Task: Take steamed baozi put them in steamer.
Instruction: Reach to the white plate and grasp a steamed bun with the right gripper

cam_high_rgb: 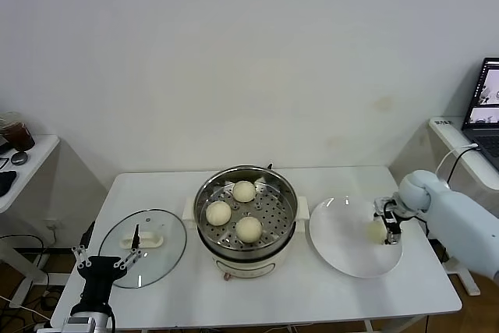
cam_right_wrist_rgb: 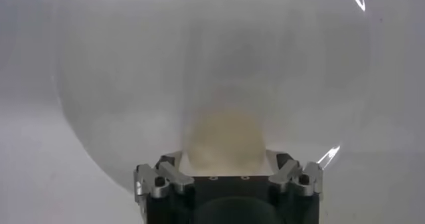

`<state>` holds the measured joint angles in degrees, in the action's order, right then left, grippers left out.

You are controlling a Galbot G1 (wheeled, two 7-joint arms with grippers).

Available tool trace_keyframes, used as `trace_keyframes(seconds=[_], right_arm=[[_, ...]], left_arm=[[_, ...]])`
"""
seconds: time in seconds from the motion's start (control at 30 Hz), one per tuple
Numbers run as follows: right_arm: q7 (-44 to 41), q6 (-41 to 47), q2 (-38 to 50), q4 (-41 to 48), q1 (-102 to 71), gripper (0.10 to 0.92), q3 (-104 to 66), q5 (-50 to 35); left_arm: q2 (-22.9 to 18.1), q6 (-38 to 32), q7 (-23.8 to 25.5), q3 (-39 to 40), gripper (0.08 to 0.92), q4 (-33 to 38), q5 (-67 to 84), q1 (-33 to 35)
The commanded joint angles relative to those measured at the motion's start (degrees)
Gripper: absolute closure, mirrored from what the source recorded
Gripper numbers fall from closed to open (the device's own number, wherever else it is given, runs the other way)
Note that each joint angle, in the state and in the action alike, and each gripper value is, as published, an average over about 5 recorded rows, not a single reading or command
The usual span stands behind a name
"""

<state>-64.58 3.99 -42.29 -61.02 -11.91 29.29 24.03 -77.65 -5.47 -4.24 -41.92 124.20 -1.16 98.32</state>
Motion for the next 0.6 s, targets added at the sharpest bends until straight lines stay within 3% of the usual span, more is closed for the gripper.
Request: trace_keyframes(seconds=[0.03, 0.37, 0.6], right_arm=[[0.2, 0.1, -0.8, 0.7, -0.6, 0.323, -0.6, 0.8], [-1.0, 0.7, 0.6, -1.4, 1.9, 0.431, 1.5, -0.9], [-1.8, 3.5, 4.1, -7.5, 12.6, 0.456, 10.0, -9.9]], left_arm=[[0.0, 0.0, 0.0, 0.0, 0.177, 0.1, 0.0, 0.0], [0.1, 0.0, 0.0, -0.1, 0.177, 0.1, 0.1, 0.0], [0.4, 0.1, 0.0, 0.3, 0.177, 0.1, 0.1, -0.6]])
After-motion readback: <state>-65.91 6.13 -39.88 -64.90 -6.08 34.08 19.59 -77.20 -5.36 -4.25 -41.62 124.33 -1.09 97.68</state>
